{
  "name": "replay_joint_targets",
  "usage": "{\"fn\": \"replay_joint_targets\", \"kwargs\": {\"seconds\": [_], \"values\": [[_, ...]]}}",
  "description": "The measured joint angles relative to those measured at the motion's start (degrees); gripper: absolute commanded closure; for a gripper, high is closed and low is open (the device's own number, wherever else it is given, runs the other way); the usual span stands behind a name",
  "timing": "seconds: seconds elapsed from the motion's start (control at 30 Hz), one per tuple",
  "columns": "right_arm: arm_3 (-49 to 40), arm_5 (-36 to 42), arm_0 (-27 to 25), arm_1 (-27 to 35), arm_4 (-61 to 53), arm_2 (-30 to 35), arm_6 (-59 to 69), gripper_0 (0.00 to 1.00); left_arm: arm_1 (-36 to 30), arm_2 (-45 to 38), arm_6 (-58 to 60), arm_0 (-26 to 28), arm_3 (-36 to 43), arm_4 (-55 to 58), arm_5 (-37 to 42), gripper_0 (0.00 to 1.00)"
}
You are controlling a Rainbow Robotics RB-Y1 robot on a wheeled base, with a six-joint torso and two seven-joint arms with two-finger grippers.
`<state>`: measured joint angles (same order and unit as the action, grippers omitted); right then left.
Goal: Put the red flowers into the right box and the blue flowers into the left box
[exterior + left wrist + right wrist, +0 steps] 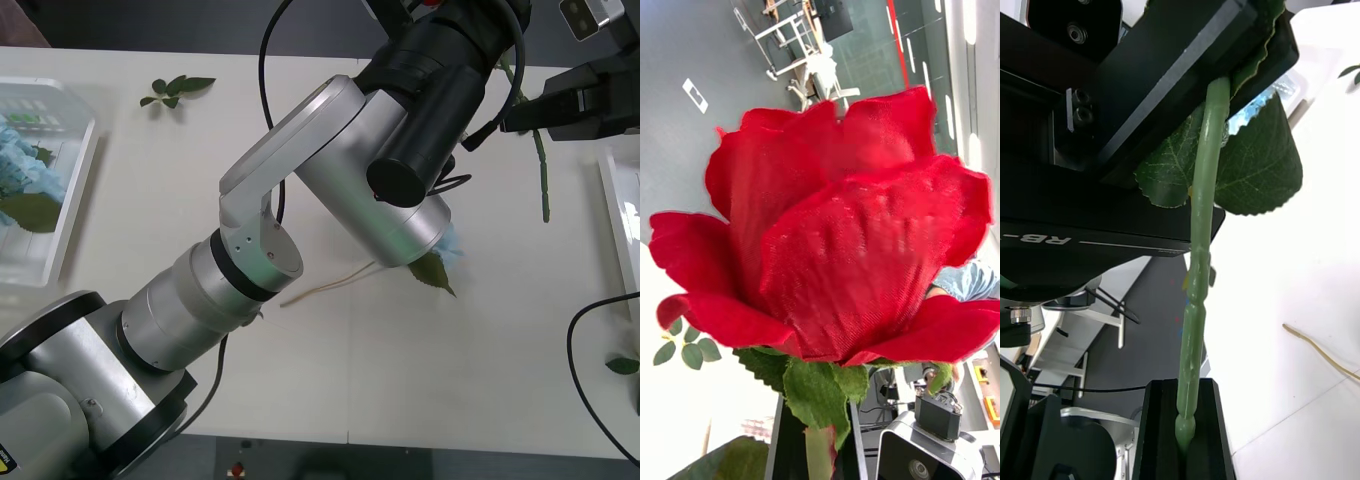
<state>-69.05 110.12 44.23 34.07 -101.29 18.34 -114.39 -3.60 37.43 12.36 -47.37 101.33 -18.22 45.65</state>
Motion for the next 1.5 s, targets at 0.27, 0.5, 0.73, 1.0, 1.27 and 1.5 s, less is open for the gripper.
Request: {"fn": "replay_joint_targets", "kwargs": {"seconds": [0.27, 0.5, 0.73, 1.0, 1.27, 1.5], "values": [[0.0, 0.0, 0.0, 0.0, 0.0, 0.0, 0.01, 1.0, 0.0, 0.0, 0.0, 0.0, 0.0, 0.0, 0.0, 0.0], [0.0, 0.0, 0.0, 0.0, 0.0, 0.58, 0.02, 1.0, 0.0, 0.0, 0.0, 0.0, 0.0, 0.0, 0.0, 0.0], [0.0, 0.0, 0.0, 0.01, 0.95, 4.96, 0.02, 1.0, 0.0, 0.0, 0.0, 0.0, 0.0, 0.0, 0.0, 0.0], [0.0, 0.0, 0.0, 1.64, 5.72, 6.8, 0.04, 1.0, 0.0, 0.0, 0.0, 0.01, -0.01, 0.0, 0.0, 0.0], [0.0, 0.0, -2.11, 8.68, 7.35, 6.8, 0.62, 1.0, -2.69, -0.98, 0.0, 0.05, 1.48, -0.18, -0.45, 0.0], [-0.01, -0.35, -6.01, 15.82, 11.98, 7.0, 2.62, 1.0, -9.22, -8.01, -9.37, 4.17, 11.8, 14.56, -0.59, 0.0]]}}
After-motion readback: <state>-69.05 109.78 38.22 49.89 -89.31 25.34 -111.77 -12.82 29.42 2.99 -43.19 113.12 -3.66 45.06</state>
